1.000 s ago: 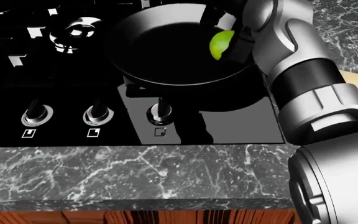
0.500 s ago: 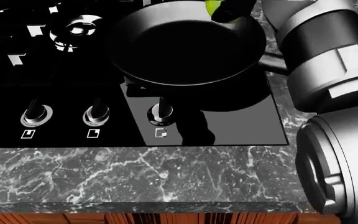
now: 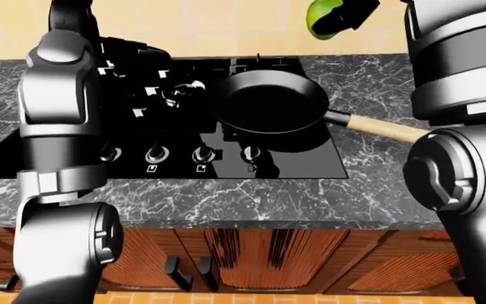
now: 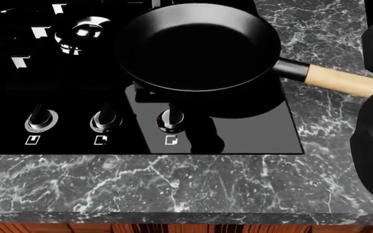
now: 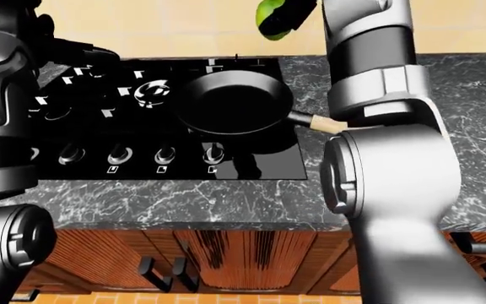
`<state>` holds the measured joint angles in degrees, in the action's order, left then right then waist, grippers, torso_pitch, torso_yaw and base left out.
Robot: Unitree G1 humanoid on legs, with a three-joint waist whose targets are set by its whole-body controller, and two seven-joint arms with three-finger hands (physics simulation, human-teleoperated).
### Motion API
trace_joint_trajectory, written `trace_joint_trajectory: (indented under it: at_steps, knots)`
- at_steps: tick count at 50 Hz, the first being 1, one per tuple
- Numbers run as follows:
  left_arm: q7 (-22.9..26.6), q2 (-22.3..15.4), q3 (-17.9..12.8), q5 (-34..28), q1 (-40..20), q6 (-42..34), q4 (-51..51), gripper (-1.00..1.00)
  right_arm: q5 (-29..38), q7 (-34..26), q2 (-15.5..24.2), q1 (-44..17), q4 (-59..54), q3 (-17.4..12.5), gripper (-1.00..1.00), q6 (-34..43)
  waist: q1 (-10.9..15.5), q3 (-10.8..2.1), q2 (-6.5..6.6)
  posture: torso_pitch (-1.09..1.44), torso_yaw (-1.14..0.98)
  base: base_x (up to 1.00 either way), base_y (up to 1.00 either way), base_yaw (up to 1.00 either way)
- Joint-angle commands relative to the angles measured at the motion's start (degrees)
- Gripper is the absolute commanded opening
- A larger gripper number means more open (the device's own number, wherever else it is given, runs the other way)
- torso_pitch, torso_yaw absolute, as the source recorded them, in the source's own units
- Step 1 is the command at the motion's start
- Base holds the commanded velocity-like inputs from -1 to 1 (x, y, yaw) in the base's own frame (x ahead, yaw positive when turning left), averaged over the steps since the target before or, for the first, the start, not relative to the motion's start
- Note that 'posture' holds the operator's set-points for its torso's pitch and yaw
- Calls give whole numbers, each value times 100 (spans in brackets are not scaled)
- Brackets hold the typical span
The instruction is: Pick the lime from the pan and place it in the bowl.
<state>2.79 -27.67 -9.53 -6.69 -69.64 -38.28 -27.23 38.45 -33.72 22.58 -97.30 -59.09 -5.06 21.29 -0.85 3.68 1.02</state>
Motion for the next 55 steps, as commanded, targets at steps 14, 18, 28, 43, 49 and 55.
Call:
trace_joint_trajectory:
  at_steps: [14,18,28,43,49,55]
  knots:
    - [-47,-65,-51,-20,-101,82,449,100,-474,-21,184,158,804,139,-100,146,5,-201,25,0,0,0,0,0]
    - [-31,-59,-47,-20,-99,8,546,100,-427,-27,195,226,871,163,-100,181,47,-316,-45,0,0,0,19,0]
    - [-26,-57,-49,-24,-131,-4,540,100,-414,-128,190,223,932,161,-100,229,0,-327,381,0,0,0,11,0]
    - [-45,-6,-5,-57,-239,62,398,100,-383,-178,182,235,892,163,-100,190,125,-116,-161,0,0,0,5,0]
    - [-40,6,-4,-65,-249,26,441,100,-373,-219,189,263,950,162,-100,215,128,-402,-110,0,0,0,10,0]
    - [-36,-3,-18,-64,-235,-21,505,100,-365,-249,184,265,990,161,-100,242,43,-330,339,0,0,0,15,0]
